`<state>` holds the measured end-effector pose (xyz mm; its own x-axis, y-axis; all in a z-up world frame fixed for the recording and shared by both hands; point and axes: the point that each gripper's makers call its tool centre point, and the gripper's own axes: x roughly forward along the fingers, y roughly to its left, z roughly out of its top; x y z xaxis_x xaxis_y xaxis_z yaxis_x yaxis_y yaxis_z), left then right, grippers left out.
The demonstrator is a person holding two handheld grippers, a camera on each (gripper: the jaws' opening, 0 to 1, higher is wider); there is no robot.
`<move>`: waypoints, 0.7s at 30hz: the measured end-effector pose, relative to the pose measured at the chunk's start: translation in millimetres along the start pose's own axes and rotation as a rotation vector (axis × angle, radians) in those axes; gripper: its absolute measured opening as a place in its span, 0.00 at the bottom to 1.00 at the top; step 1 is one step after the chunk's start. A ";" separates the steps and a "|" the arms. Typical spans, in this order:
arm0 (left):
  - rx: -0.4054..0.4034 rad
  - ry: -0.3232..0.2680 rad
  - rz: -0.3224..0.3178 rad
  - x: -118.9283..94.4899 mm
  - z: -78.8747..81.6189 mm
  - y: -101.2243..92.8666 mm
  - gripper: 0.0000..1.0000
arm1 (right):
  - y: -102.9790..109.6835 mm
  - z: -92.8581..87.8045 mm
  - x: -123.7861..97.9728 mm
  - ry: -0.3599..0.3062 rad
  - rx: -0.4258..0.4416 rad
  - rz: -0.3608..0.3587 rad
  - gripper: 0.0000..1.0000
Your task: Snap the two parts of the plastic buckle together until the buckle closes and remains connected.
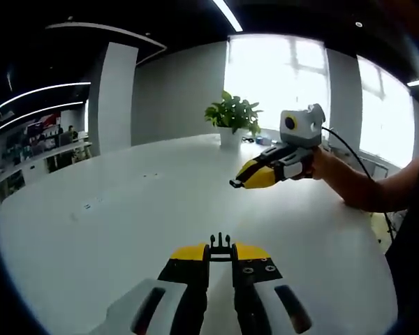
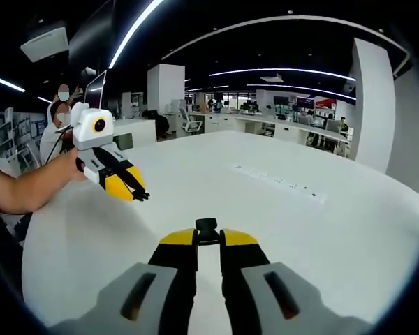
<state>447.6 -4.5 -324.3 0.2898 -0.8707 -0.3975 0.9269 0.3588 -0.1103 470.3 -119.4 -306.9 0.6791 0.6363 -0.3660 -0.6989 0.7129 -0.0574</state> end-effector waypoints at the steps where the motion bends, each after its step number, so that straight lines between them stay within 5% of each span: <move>1: 0.001 0.004 0.002 0.3 -1.2 -0.1 0.09 | 0.9 0.2 0.0 0.000 -0.001 0.002 0.10; 21: 0.051 0.038 0.004 -4.6 -8.2 -19.5 0.09 | 17.4 -14.9 -9.7 0.038 -0.024 0.042 0.10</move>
<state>426.2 -4.7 -327.7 0.2855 -0.8553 -0.4324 0.9369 0.3440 -0.0619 448.2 -117.6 -318.2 0.6405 0.6532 -0.4038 -0.7320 0.6783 -0.0638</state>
